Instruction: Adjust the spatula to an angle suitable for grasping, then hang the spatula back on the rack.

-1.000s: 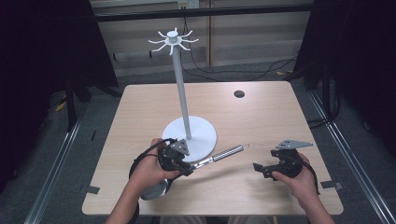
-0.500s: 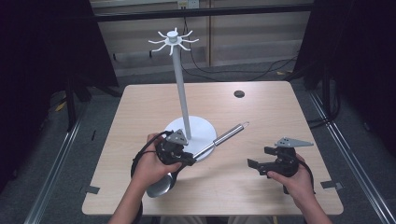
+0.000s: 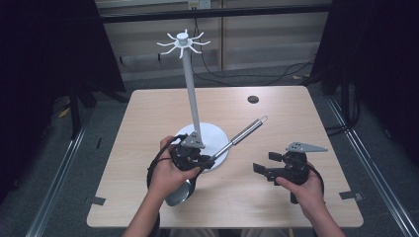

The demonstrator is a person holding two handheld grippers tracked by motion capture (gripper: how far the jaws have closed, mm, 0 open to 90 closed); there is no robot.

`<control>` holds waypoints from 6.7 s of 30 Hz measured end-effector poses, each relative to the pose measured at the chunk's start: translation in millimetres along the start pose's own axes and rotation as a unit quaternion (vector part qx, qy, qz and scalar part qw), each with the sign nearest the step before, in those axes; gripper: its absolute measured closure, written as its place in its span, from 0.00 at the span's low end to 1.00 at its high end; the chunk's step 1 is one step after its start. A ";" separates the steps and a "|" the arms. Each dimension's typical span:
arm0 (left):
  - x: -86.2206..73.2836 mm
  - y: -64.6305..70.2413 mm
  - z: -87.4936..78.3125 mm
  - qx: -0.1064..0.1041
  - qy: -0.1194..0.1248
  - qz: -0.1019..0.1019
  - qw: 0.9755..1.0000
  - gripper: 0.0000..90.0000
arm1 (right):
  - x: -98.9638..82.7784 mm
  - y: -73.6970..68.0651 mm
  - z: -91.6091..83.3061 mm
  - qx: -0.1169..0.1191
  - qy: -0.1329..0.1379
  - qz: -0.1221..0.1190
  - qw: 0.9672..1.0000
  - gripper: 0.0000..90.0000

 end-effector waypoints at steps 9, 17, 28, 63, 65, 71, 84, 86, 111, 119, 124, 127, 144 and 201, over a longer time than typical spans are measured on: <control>6.5 3.9 7.8 0.012 0.026 -0.013 0.999 0.84 | 13.1 -12.5 3.0 0.023 0.012 0.004 1.000 0.22; 13.0 6.2 10.7 0.021 0.040 -0.016 0.999 0.84 | 17.4 -21.3 7.5 0.047 0.022 0.025 0.998 0.31; 16.1 7.4 14.0 0.027 0.045 -0.021 0.998 0.84 | 26.6 -36.3 12.6 0.067 0.028 0.038 0.997 0.40; 39.6 28.7 15.5 0.062 0.090 -0.011 0.994 0.84 | 47.3 -60.3 21.4 0.101 0.104 0.122 0.982 0.94; 40.2 29.6 15.7 0.061 0.089 -0.013 0.994 0.84 | 48.6 -63.0 20.1 0.108 0.109 0.123 0.980 0.97; 39.3 29.5 15.4 0.046 0.098 -0.025 0.994 0.84 | 52.6 -73.5 17.9 0.104 0.097 0.078 0.987 0.99; 38.8 17.0 5.1 -0.052 0.145 -0.056 0.986 0.85 | 64.6 -80.0 10.1 0.147 0.080 0.024 0.986 0.99; 38.2 14.6 4.5 -0.064 0.149 -0.059 0.985 0.85 | 65.8 -80.8 9.5 0.150 0.078 0.017 0.985 0.99; 34.2 2.6 -7.3 -0.142 0.224 -0.066 0.962 0.90 | 87.5 -101.6 12.5 0.205 0.061 -0.071 0.974 0.99; 29.6 0.6 -15.7 -0.122 0.221 -0.063 0.965 0.91 | 90.4 -109.6 21.2 0.210 0.058 -0.088 0.972 0.98; 28.0 -1.0 -20.2 -0.114 0.225 -0.064 0.965 0.92 | 94.0 -114.3 25.3 0.214 0.056 -0.096 0.970 0.97; 26.8 -3.0 -23.3 -0.106 0.225 -0.066 0.966 0.92 | 95.7 -115.9 27.6 0.216 0.055 -0.100 0.970 0.97; 30.7 -19.2 -38.8 -0.077 0.236 -0.076 0.966 0.95 | 118.6 -124.0 43.5 0.231 0.059 -0.103 0.966 0.93; 21.0 -48.4 -33.5 0.008 0.224 -0.088 0.971 0.89 | 131.8 -119.5 73.3 0.187 0.089 -0.100 0.973 0.81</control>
Point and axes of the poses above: each handheld gripper's, and its own axes: z roughly forward along the jaws, x roughly out of its top, y roughly to its right, the point moved 2 cm from there along z, roughly forward along the jaws, and after that the axes turned 11 degrees about z, right-handed, at the moved point
